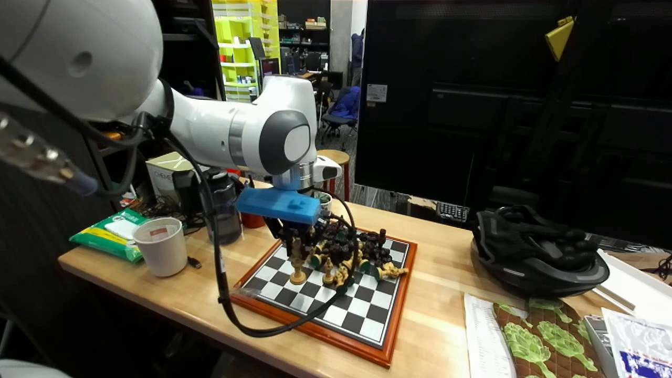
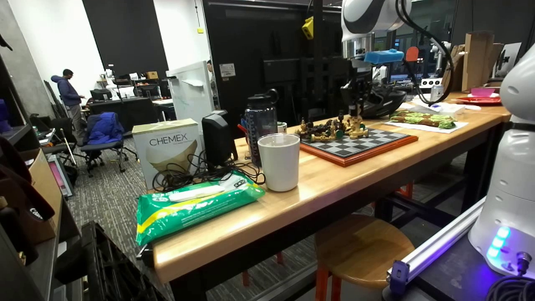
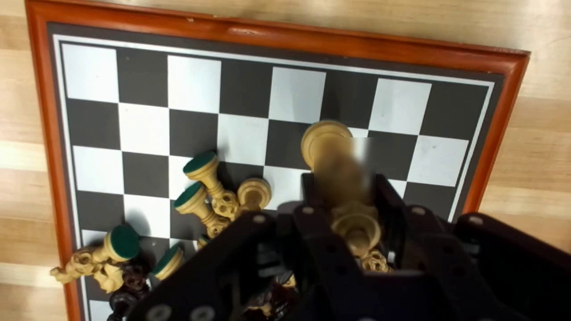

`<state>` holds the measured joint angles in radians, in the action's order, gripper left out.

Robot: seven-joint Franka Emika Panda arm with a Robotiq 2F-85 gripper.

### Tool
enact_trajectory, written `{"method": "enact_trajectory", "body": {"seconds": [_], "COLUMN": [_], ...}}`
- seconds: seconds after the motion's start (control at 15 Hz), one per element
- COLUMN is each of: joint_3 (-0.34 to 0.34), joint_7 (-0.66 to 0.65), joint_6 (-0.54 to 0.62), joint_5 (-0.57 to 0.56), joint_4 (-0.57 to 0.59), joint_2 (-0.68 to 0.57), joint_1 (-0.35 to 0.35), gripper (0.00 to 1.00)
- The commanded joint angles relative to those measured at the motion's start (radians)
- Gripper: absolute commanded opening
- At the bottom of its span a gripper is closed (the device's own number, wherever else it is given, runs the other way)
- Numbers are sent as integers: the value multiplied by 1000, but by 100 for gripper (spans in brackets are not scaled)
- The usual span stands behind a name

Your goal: Move the chess piece

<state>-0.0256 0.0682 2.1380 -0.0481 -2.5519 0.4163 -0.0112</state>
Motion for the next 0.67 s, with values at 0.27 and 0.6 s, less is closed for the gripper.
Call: {"method": "enact_trajectory", "body": {"seconds": [0.27, 0.6], "joint_3": [-23, -28], "joint_7": [21, 27], "joint_6": [14, 50], "joint_5": [3, 1], "joint_4": [-109, -140], "joint_2": [111, 119], "joint_1": [27, 27], "gripper": [8, 8]}}
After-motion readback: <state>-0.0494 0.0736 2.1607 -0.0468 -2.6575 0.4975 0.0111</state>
